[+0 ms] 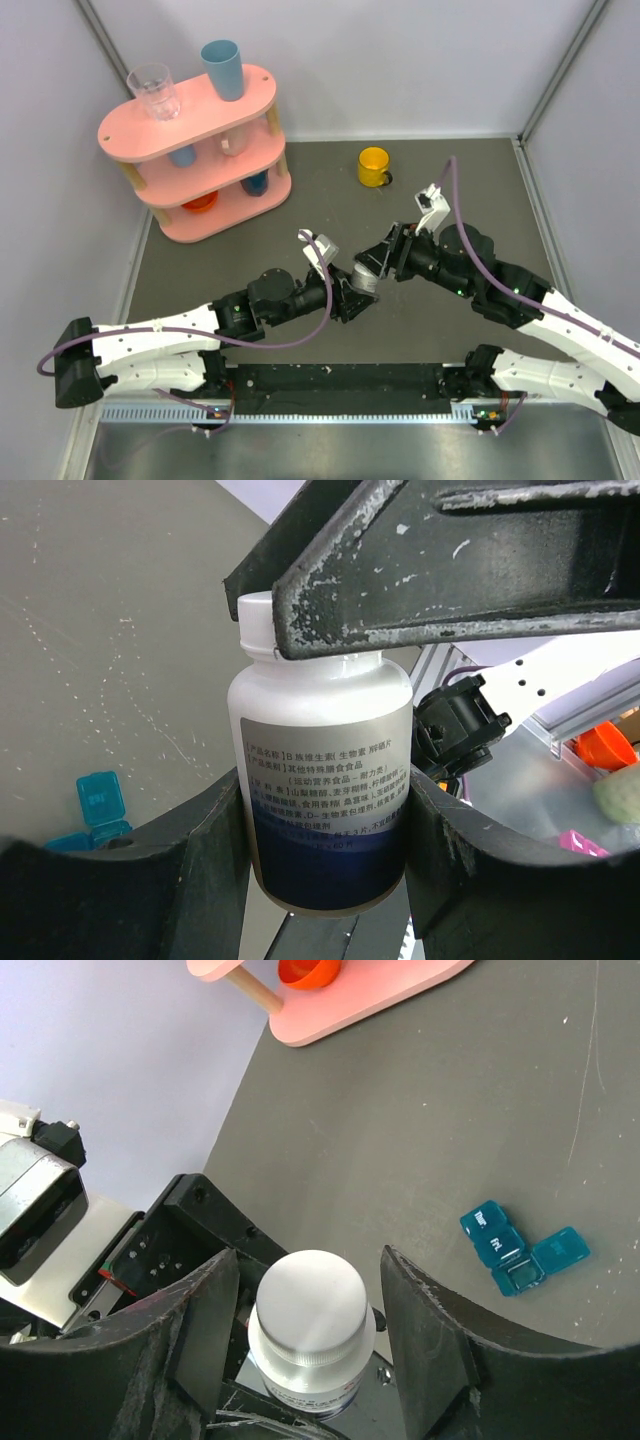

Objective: Sort the pills into containers
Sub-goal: Unscrew the lid of the pill bottle.

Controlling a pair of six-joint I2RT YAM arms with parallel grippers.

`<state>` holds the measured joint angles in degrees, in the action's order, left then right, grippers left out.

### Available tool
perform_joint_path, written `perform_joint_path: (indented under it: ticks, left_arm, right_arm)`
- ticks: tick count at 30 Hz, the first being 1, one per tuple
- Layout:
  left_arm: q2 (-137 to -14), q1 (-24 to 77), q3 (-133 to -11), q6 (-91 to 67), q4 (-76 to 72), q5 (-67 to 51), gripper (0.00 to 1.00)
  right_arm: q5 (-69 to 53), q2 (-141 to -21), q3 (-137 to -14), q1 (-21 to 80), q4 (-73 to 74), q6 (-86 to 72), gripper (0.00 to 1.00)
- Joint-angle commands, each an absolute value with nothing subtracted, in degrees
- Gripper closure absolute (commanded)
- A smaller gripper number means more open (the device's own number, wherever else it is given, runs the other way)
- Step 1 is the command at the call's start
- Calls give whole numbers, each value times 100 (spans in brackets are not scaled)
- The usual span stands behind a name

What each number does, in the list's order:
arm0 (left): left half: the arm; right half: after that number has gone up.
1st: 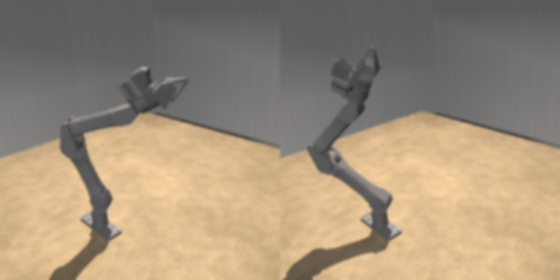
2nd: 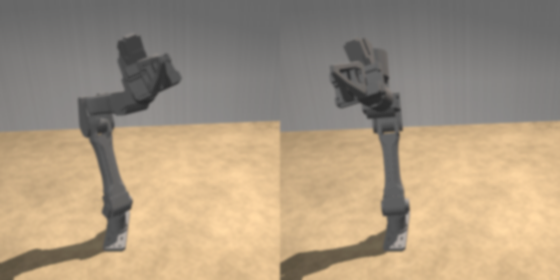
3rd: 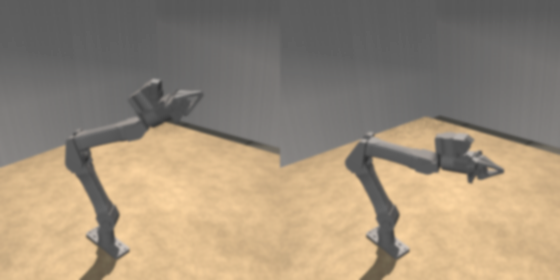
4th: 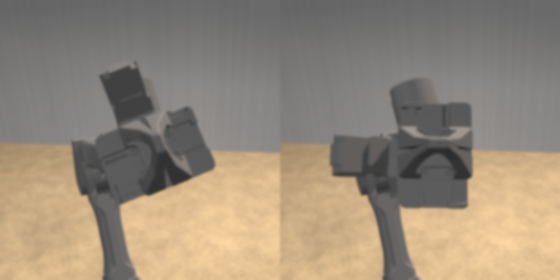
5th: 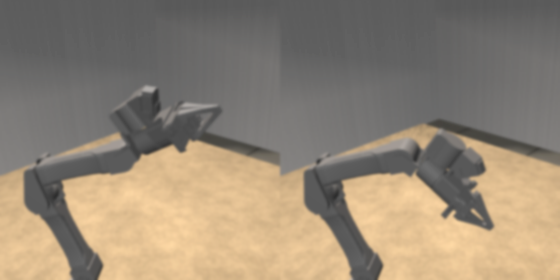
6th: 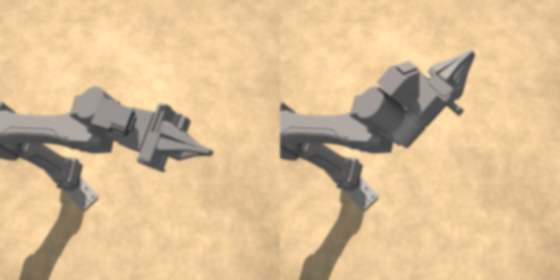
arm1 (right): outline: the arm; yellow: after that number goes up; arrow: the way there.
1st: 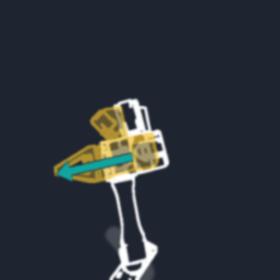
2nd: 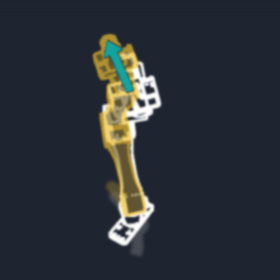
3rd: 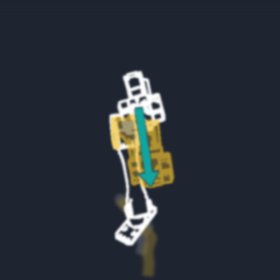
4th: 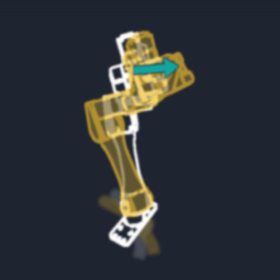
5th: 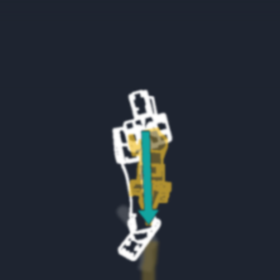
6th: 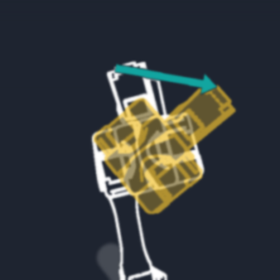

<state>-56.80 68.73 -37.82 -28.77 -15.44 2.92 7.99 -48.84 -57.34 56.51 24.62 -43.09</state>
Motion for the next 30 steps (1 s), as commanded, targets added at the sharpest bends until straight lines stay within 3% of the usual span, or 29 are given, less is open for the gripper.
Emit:
perform_joint_path:
  ticks: [1, 4, 10, 17, 22, 30]
  left_arm:
    - [-5634, 6891, -3990, -2804, -1907, 378, 100]
    - [-5634, 6891, -3990, -2804, -1898, 369, 100]
    - [-5616, 6891, -3973, -2804, -1890, 378, 100]
    - [-5581, 6891, -3955, -2856, -1881, 247, 100]
    - [-5520, 6891, -3973, -2891, -2047, -263, 100]
    - [-5379, 6864, -3718, -3120, -2732, -1140, 100]
  right_arm:
    - [712, -4887, -5695, 5722, 2171, -4333, 40]
    - [712, -4878, -5678, 5722, 2162, -4350, 44]
    - [712, -4878, -5678, 5722, 2145, -4342, 61]
    - [493, -4887, -5704, 5722, 2110, -4141, 91]
    - [-243, -4825, -5818, 5722, 2048, -3526, 100]
    - [-1256, -4395, -5669, 5730, 1477, -3278, 100]
